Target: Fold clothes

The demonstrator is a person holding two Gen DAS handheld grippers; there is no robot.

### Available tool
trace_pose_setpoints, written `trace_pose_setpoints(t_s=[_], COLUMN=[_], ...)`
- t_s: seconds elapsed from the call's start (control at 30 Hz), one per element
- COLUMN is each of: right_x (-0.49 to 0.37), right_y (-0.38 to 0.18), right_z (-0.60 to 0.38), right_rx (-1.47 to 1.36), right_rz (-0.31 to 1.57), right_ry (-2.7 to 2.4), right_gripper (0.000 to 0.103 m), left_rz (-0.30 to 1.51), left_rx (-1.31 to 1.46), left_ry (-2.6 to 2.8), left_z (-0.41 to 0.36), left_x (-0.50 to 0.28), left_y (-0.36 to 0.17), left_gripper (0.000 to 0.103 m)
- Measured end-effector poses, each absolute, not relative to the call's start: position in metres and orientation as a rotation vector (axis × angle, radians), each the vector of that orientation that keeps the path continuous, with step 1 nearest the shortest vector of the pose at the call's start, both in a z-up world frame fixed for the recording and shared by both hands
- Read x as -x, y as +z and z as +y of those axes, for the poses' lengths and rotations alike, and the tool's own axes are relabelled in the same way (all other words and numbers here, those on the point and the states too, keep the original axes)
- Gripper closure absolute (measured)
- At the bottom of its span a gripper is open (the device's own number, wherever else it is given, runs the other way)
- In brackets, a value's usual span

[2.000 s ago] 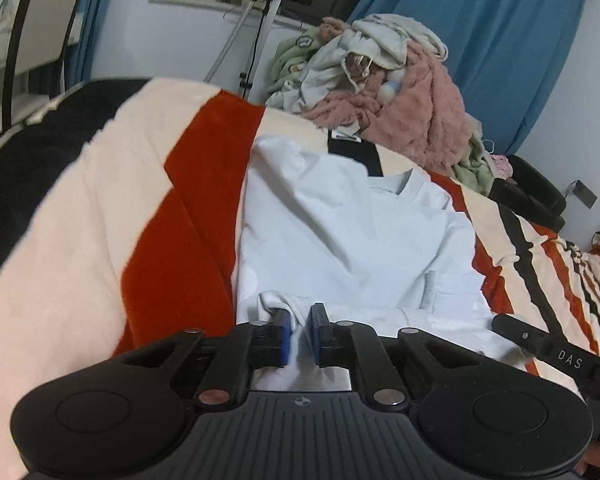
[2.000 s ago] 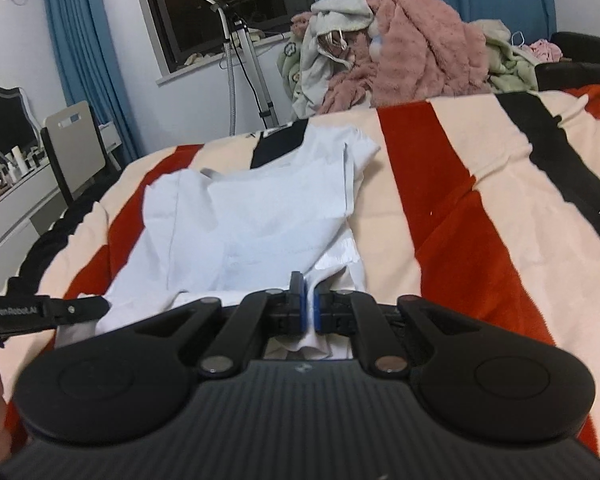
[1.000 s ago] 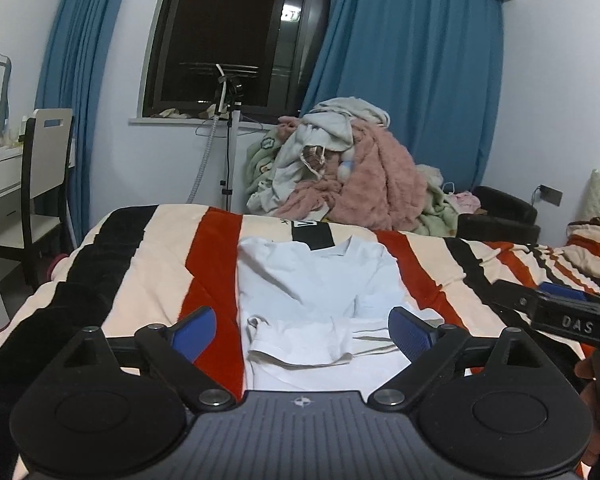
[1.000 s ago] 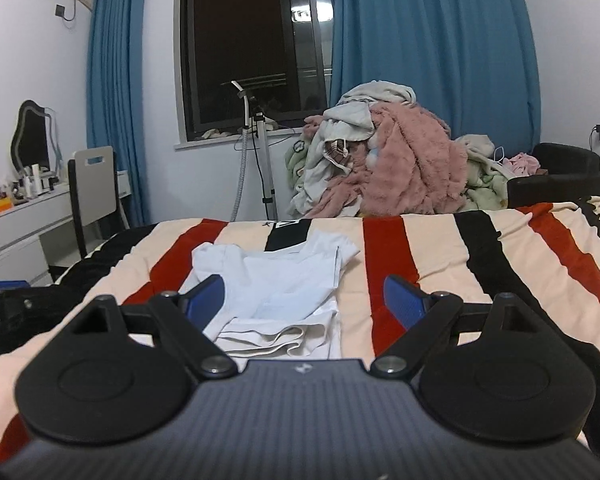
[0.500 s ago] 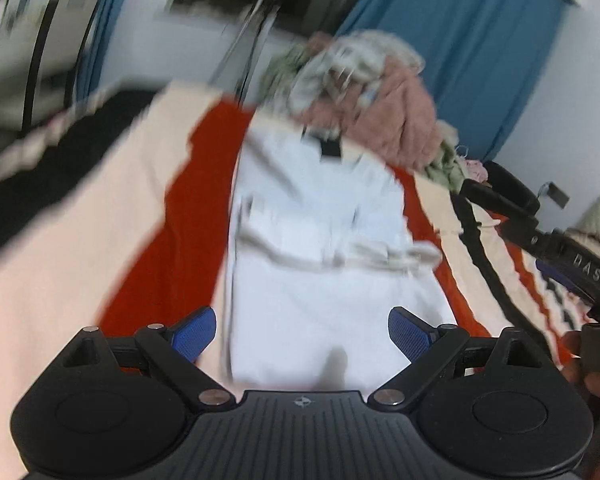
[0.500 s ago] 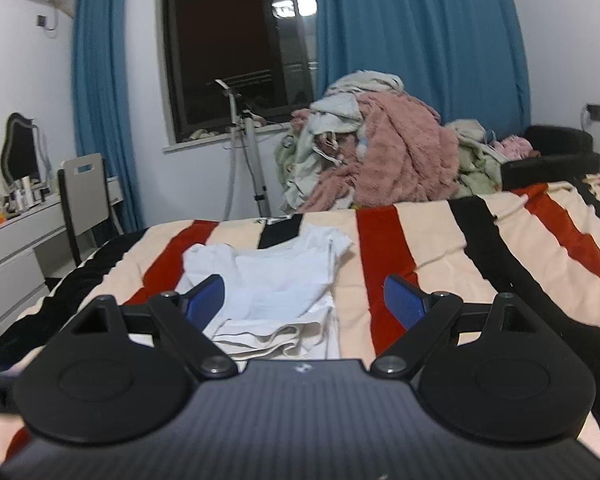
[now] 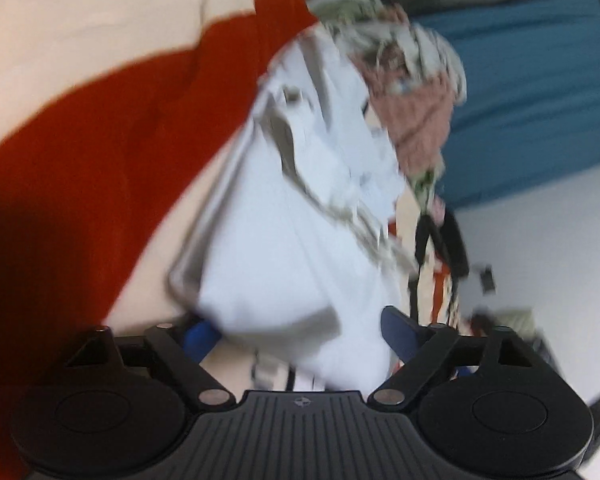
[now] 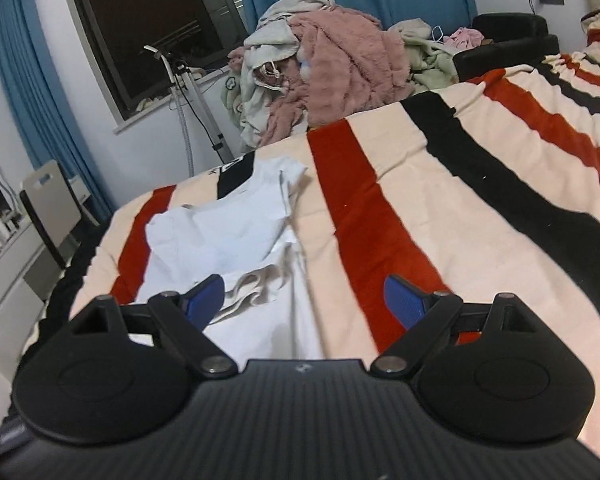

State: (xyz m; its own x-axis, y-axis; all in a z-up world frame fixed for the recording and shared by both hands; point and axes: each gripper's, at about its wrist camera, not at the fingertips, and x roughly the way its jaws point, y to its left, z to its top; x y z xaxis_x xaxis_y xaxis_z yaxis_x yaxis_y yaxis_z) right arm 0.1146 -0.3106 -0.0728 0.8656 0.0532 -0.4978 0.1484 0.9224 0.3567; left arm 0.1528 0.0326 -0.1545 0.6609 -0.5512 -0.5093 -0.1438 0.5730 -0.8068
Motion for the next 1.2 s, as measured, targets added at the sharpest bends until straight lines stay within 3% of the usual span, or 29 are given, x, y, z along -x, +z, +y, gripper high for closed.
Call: trace_pose_setpoints(t_s=[0.1,0.17,0.23,0.47,0.6,0.77,0.8,0.83,0.87,0.93,1.2], right_x=[-0.11,-0.109,-0.111,-0.113,-0.11,-0.118,-0.12,-0.124,-0.127,-0.127,-0.079], right_y=[-0.075,-0.077,-0.083,-0.136,-0.157,-0.174,-0.175,-0.174,-0.172,-0.159,-0.092], right_z=[-0.307,-0.312,-0.326,-0.337,-0.314,-0.316,-0.32,-0.322,-0.321,-0.312,-0.306], right_rx=[-0.42,-0.504,-0.691,-1.309,-1.31,-1.232,-1.223,-1.212,-1.194,-1.105,-0.969], right_rz=[0.526,0.526,0.531,0.716,0.872,0.88,0.855,0.839,0.824,0.764,0.46], right_ry=[-0.032,0.007,0.08,0.379,0.352,0.167,0.136,0.122,0.121,0.134,0.28], right_gripper=[0.015,0.015,0.015,0.013,0.013,0.047,0.066,0.077,0.082,0.088,0.09], left_rz=[0.797,0.786,0.764,0.685,0.647,0.621,0.611,0.596,0.581,0.543,0.375], left_rx=[0.945,0.904,0.902,0.93,0.95,0.96,0.954,0.939,0.923,0.914,0.884], left_ry=[-0.186,-0.164,-0.172,-0.202,-0.215,-0.239,-0.248,-0.257,-0.265,-0.271,-0.347], left_z=[0.033,0.03,0.03,0.034,0.036,0.037,0.037,0.035,0.033,0.033,0.037], left_x=[-0.158,-0.159,-0.158,-0.151,-0.148,-0.149,-0.148,-0.147,-0.146,-0.142,-0.08], left_y=[-0.158,-0.159,-0.157,-0.148,-0.142,-0.137,-0.134,-0.131,-0.127,-0.117,-0.061], left_gripper=[0.054,0.083,0.091,0.095,0.095,0.095,0.096,0.096,0.096,0.096,0.097])
